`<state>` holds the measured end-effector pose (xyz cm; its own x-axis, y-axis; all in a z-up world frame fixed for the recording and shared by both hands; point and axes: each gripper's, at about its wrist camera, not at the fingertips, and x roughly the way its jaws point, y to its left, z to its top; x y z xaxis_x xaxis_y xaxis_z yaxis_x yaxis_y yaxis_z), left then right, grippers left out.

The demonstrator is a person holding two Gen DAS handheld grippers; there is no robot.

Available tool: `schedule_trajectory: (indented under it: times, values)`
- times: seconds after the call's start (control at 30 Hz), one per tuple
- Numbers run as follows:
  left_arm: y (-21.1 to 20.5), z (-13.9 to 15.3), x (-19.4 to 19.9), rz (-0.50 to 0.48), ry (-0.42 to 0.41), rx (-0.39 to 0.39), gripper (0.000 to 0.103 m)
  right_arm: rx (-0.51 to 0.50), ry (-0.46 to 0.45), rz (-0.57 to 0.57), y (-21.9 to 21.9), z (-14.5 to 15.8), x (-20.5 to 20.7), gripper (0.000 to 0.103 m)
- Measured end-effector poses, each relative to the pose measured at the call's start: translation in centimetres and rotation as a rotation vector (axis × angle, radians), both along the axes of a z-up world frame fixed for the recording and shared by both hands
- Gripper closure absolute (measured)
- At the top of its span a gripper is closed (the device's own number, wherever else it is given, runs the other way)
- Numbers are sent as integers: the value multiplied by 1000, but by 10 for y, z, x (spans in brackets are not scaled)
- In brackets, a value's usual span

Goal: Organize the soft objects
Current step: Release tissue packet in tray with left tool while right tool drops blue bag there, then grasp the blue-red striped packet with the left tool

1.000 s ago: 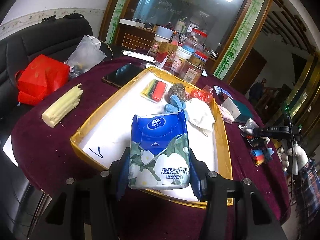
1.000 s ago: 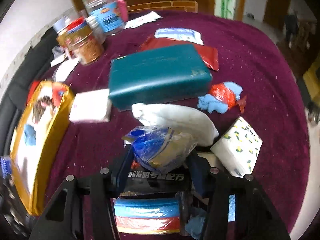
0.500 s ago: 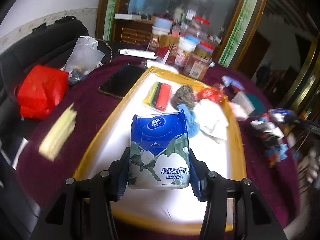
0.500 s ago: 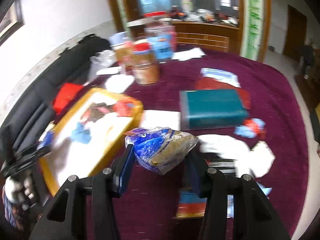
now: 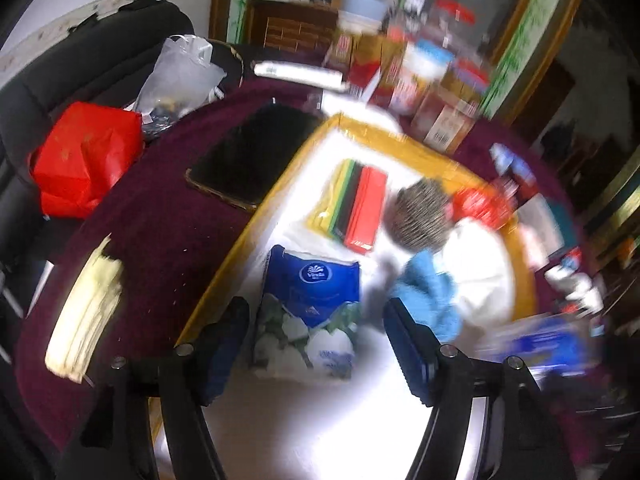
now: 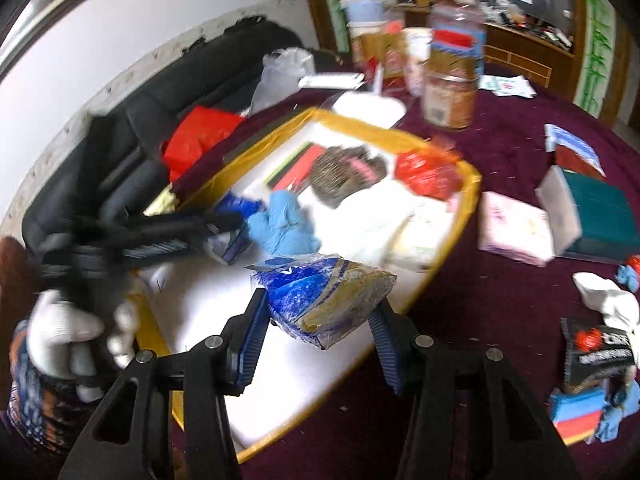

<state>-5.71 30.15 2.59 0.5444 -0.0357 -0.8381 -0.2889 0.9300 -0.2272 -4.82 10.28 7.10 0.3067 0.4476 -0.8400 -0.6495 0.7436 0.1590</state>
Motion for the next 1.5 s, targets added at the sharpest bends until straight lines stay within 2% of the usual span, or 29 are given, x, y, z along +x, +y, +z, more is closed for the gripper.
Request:
schedule_trajectory:
  times: [0.17, 0.27, 0.4, 0.53, 0.63, 0.67, 0.7, 0.8, 0.9, 1.0, 1.1, 1.23, 1.33, 1.5]
  values:
    - [12, 25, -41, 20, -123, -100, 28, -118, -13, 13, 29, -32, 3, 54]
    - [13, 32, -63, 11, -169, -113, 28, -139, -25, -9, 36, -40, 12, 54]
    - [15, 32, -83, 5, -187, -118, 28, -163, -34, -37, 45, -49, 28, 54]
    - [16, 28, -86, 1, -174, -110, 28, -145, 3, -58, 47, -52, 42, 49]
    - [13, 24, -84, 0, -156, -109, 28, -53, 19, -78, 32, -39, 41, 44]
    - [11, 24, -83, -6, -151, -109, 28, -21, 19, -84, 25, -32, 39, 38]
    - [9, 24, -81, -17, -146, -102, 28, 16, 11, -93, 15, -22, 34, 33]
    - [-1, 22, -76, -45, -117, -73, 28, 82, -38, -123, -18, 2, 20, 30]
    - [-12, 24, -69, -63, -96, -65, 27, 100, -110, -177, -64, 21, 5, 29]
    - [-24, 35, -74, -69, -140, -77, 27, 89, -182, -272, -119, 30, -3, 24]
    - [-44, 49, -82, -92, -197, -82, 22, 72, -213, -401, -183, 28, -3, 24]
    - [-79, 64, -92, -143, -245, -72, 21, 95, -186, -571, -259, 15, -3, 24]
    - [-113, 67, -91, -209, -249, -61, 21, 139, -153, -657, -303, 3, -4, 24]
    - [-173, 59, -83, -329, -202, -49, 21, 167, -162, -729, -342, -13, 7, 24]
